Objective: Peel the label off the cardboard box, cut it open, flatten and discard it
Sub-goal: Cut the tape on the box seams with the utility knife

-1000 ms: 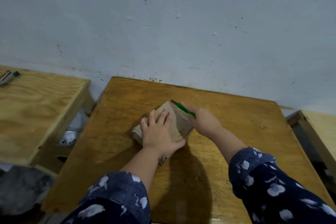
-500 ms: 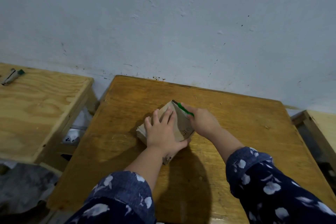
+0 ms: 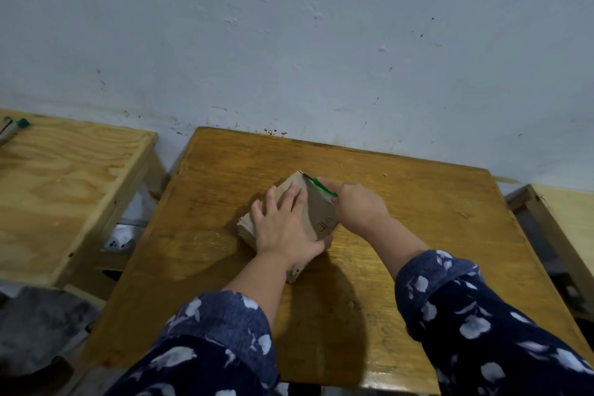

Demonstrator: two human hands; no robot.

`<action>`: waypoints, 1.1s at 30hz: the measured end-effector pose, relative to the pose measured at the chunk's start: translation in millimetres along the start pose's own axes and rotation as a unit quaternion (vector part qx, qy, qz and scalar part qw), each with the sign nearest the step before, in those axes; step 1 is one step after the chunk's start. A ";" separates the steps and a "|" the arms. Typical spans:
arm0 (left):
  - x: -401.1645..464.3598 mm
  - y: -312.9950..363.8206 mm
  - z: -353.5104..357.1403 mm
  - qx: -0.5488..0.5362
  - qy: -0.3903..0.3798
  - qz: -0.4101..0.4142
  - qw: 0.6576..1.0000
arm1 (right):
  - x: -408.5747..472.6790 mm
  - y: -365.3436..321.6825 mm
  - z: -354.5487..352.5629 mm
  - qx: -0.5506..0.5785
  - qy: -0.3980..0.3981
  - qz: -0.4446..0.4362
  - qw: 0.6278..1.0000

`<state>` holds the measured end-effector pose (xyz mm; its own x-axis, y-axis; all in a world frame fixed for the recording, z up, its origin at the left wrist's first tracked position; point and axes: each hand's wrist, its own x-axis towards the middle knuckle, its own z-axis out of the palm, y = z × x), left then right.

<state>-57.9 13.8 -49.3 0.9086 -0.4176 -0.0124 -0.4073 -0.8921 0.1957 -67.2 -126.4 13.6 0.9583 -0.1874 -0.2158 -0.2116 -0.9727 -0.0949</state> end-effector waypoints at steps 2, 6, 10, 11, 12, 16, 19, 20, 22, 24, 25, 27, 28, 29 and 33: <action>-0.2 -0.7 -0.4 -0.001 -0.001 0.000 1.000 | -2.6 1.4 -2.1 -0.003 -0.001 0.006 1.000; -0.1 -0.7 -2.4 0.000 -0.008 0.001 1.000 | -12.3 11.8 -9.7 -0.013 -0.030 0.033 0.999; 0.6 -1.2 -2.8 -0.001 -0.013 -0.003 1.000 | -20.0 22.7 -15.3 -0.010 -0.052 0.060 0.997; 0.9 -1.2 -2.6 -0.003 -0.014 -0.003 1.000 | -21.6 24.9 -17.4 -0.011 -0.057 0.064 0.996; 1.2 -1.1 -2.5 -0.002 -0.015 -0.001 1.000 | -23.5 27.3 -19.5 -0.011 -0.063 0.067 0.996; 1.6 0.0 -3.4 0.005 -0.018 0.016 1.000 | -32.7 35.3 -27.6 -0.001 -0.078 0.071 0.994; 0.7 -0.3 -5.3 0.009 -0.017 0.018 1.000 | -36.4 36.5 -30.7 0.003 -0.082 0.066 0.994; 0.5 -0.3 -5.7 0.011 -0.018 0.018 1.000 | -37.2 36.8 -31.0 0.003 -0.082 0.064 0.995; 0.9 -0.3 -6.1 0.014 -0.021 0.018 1.000 | -38.5 37.0 -31.7 0.003 -0.083 0.066 0.994; 1.6 0.1 -5.3 0.022 -0.023 0.019 0.999 | -39.7 36.6 -30.6 -0.003 -0.074 0.070 0.995; 2.2 0.0 -4.8 0.028 -0.024 0.021 0.999 | -40.5 35.3 -28.9 -0.005 -0.067 0.072 0.995; 2.9 -0.2 -3.4 0.039 -0.025 0.022 0.999 | -41.0 32.6 -23.2 -0.006 -0.055 0.071 0.996; 3.0 -0.1 -2.9 0.041 -0.026 0.020 0.999 | -40.7 32.1 -20.7 -0.005 -0.050 0.069 0.996; 3.3 0.3 -2.7 0.040 -0.027 0.018 0.999 | -40.3 32.0 -19.6 -0.003 -0.049 0.067 0.997; 5.5 2.1 -4.4 0.030 -0.037 0.022 0.999 | -42.3 38.9 -29.0 0.008 -0.077 0.072 0.994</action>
<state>-53.4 10.3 -44.7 0.8818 -0.4653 -0.0775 -0.4527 -0.8809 0.1385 -110.4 -160.3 47.3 0.8775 -0.2999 -0.3743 -0.3486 -0.9348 -0.0683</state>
